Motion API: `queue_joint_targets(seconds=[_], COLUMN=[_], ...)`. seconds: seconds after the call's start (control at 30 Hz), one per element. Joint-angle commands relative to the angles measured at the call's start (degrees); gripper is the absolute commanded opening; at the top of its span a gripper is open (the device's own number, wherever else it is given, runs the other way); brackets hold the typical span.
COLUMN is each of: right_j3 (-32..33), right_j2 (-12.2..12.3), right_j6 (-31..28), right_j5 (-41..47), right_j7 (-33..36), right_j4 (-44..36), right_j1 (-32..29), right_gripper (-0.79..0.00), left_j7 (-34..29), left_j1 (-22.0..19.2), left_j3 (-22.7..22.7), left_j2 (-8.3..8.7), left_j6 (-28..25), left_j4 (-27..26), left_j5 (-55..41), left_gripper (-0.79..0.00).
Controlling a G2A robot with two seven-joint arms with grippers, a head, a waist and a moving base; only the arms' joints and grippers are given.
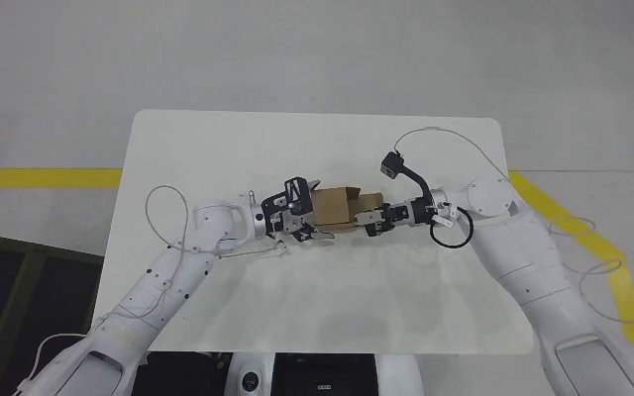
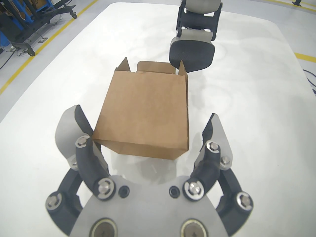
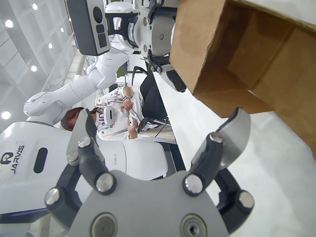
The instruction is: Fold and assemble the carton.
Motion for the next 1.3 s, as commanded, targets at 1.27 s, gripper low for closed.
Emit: queue_joint_targets(seconds=[1.27], right_j3=[-9.90], right_j2=[-8.49], right_j6=[-6.89], right_j5=[8.56], right_j7=[-1.69], right_j4=[18.07], right_j1=[8.38], right_gripper=[0.000], left_j7=[11.19], left_j1=[-3.19], left_j3=[-0.01], left_j2=[-0.13], left_j6=[-9.69], left_j4=[6.49], left_j5=[6.42], left_gripper=[0.000])
